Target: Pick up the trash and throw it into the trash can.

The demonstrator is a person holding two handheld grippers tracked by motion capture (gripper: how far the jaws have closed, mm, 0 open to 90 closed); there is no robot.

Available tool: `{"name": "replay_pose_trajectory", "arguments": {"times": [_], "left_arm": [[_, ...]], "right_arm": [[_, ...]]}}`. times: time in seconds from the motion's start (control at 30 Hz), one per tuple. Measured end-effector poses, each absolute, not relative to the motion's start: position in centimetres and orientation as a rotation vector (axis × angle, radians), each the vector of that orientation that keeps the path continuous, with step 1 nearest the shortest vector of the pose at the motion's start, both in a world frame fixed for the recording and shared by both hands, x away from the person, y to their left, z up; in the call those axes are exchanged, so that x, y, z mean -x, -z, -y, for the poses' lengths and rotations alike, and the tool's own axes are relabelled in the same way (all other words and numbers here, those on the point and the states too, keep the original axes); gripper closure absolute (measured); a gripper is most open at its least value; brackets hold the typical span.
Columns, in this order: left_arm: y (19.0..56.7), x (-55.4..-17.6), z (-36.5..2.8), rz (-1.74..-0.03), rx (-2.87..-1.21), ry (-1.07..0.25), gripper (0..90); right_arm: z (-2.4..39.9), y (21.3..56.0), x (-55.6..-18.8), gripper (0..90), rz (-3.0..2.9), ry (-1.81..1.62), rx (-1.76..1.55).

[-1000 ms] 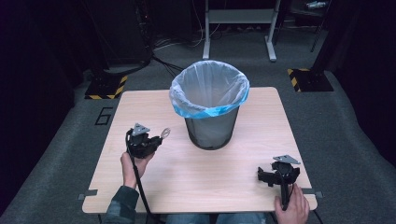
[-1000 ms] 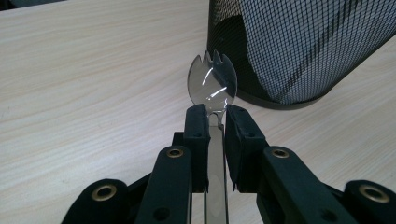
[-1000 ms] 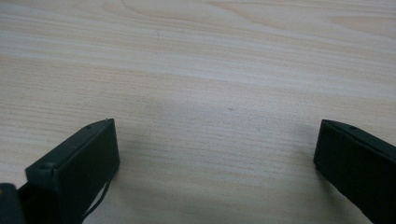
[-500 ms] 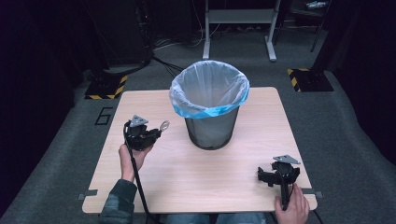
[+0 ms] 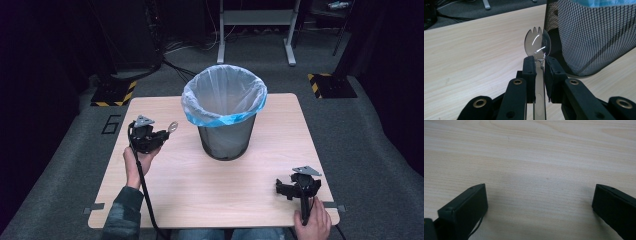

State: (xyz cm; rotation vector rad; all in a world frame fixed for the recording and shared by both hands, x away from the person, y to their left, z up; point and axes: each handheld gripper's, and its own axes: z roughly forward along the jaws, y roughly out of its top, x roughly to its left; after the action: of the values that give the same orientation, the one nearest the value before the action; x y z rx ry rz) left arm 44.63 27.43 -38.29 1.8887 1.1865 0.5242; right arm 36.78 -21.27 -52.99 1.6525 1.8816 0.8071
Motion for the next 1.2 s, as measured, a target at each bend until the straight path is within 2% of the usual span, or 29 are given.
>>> {"name": "replay_pose_trajectory", "arguments": {"times": [1.2], "left_arm": [[32.7, -47.2, -28.3, -1.17, -1.852, -0.604, 79.1]], "right_arm": [[21.3, 53.0, -36.8, 0.0, -1.882, -0.808, -1.649]]}}
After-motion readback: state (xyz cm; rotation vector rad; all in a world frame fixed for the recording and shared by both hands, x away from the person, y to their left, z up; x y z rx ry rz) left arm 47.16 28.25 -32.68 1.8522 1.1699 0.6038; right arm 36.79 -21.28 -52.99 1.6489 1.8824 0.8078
